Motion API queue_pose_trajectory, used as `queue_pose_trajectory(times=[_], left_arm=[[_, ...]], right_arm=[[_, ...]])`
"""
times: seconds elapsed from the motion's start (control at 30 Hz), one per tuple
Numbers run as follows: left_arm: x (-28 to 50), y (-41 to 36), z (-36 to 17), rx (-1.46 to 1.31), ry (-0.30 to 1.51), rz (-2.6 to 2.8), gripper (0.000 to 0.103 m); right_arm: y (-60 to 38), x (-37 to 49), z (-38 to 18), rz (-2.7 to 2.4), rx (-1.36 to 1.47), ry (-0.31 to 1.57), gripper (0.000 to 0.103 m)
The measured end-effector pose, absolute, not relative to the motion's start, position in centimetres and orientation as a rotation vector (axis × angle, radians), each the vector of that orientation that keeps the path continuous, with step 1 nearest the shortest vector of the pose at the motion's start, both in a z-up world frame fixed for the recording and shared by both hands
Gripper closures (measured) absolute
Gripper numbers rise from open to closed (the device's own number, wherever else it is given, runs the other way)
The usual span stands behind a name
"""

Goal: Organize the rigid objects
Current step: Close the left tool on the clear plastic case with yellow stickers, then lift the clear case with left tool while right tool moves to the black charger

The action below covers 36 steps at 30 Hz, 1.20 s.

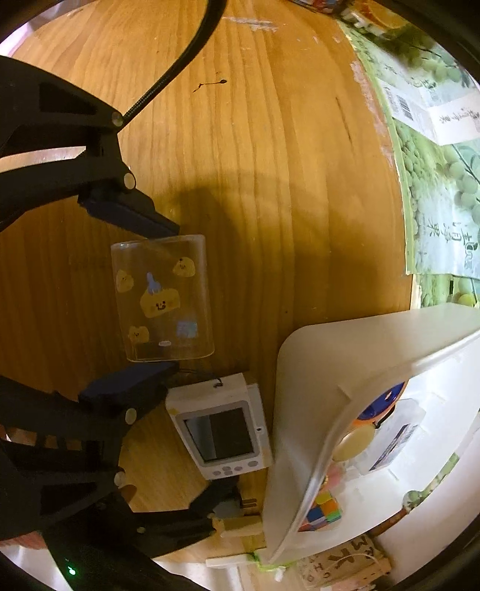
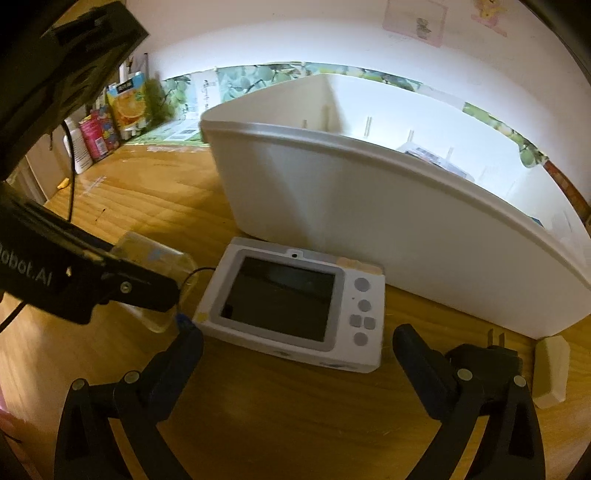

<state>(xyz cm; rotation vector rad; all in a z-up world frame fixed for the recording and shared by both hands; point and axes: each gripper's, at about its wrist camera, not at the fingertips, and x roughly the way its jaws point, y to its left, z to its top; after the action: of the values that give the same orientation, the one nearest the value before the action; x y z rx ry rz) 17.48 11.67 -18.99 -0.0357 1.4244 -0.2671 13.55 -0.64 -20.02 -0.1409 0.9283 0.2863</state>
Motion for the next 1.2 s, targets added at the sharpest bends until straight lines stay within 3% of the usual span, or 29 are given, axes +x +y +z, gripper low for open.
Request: queue_pose_trajectory(times=[1.2], left_arm=[[14.7, 12.7, -19.6, -0.041, 1.477, -0.266, 0.035]], right_arm=[[-0.3, 13.5, -19.7, 0.314, -0.121, 0.889, 0.005]])
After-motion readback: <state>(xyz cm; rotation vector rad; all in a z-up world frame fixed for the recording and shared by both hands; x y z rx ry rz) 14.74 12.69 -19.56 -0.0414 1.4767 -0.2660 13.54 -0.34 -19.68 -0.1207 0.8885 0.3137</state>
